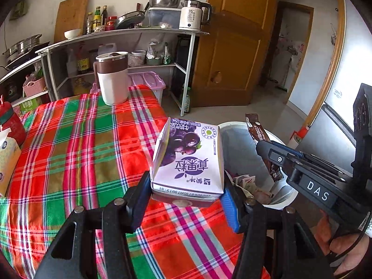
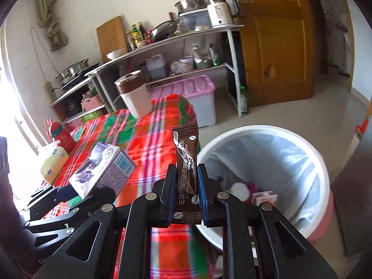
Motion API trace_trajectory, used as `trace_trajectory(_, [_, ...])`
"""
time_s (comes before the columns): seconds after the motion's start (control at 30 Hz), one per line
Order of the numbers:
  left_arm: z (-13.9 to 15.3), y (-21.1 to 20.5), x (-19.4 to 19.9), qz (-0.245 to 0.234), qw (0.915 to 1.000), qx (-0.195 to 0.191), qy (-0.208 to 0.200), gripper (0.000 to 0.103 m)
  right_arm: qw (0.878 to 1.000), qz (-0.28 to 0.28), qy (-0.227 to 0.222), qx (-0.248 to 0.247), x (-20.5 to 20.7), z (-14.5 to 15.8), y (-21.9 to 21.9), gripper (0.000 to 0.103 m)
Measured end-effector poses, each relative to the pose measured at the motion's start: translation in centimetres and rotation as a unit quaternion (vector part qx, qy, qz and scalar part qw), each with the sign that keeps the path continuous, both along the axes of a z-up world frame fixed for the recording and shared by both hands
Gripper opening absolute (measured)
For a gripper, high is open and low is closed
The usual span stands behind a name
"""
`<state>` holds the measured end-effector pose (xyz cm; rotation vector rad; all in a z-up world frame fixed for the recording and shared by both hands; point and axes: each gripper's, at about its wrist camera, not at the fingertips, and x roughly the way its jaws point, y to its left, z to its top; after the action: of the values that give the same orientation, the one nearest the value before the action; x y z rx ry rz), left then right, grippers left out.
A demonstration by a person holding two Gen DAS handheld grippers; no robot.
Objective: Collect trash
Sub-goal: 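Carry the milk carton and brown wrapper with both tools over the bin, then open both tools, dropping the carton and wrapper into the bin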
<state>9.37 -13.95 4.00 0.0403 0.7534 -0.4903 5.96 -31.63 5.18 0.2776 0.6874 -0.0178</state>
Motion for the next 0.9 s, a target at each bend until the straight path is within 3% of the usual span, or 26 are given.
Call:
trace_trajectory(0.27, [0.3, -4.4, -0.2, -0.036, 0.9993, 0.0, 0.003, 0.058, 0.999, -0.036, 0.003, -0.008, -1.7, 0.4, -4.1, 0.018])
trace_trajectory(0.53, [-1.3, -9.2, 0.0, -0.077, 0.9967, 0.006, 0.027, 0.058, 0.997, -0.066, 0.037, -0.012, -2.1, -1.2, -8.0, 0.019])
trace_trajectory(0.9, [-2.0, -12.0, 0.6, -0.085, 0.9957, 0.014, 0.033, 0.058, 0.995, -0.08, 0.067, -0.005, -2.0, -3.6, -9.9, 0.019])
